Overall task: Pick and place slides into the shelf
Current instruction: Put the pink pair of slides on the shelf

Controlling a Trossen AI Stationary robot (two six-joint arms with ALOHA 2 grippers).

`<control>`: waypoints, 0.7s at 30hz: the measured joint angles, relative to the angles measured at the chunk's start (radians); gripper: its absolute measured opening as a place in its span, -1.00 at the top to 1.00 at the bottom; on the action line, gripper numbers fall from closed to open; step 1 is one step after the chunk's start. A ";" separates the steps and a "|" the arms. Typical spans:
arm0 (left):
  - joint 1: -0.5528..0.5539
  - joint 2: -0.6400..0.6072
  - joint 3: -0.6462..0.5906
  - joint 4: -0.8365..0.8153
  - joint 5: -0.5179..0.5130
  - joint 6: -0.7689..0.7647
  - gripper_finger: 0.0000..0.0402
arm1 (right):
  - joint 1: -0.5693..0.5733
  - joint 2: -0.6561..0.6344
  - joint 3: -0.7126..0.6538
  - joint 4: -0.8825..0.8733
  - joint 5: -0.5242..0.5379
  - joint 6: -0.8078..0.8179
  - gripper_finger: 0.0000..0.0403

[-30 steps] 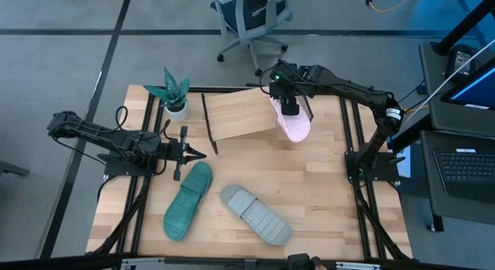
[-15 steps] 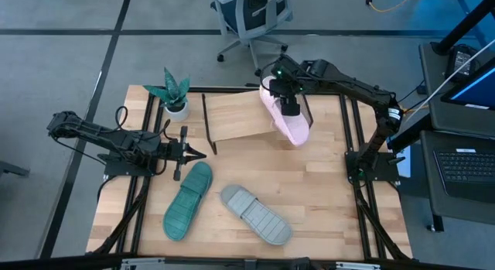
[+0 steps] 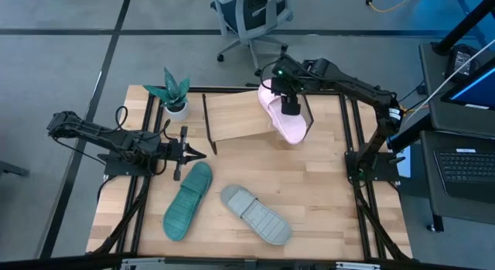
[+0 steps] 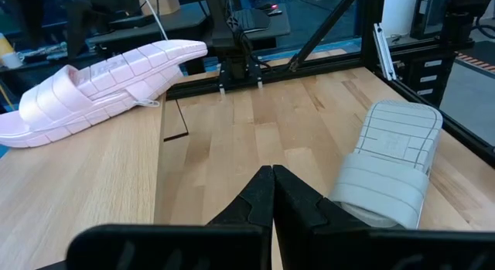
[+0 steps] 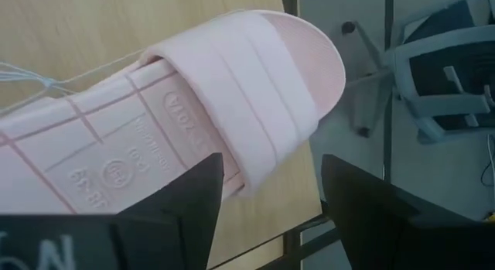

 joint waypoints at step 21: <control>0.000 0.000 0.000 -0.018 0.000 0.000 1.00 | 0.060 0.000 0.000 0.013 0.000 0.001 -0.09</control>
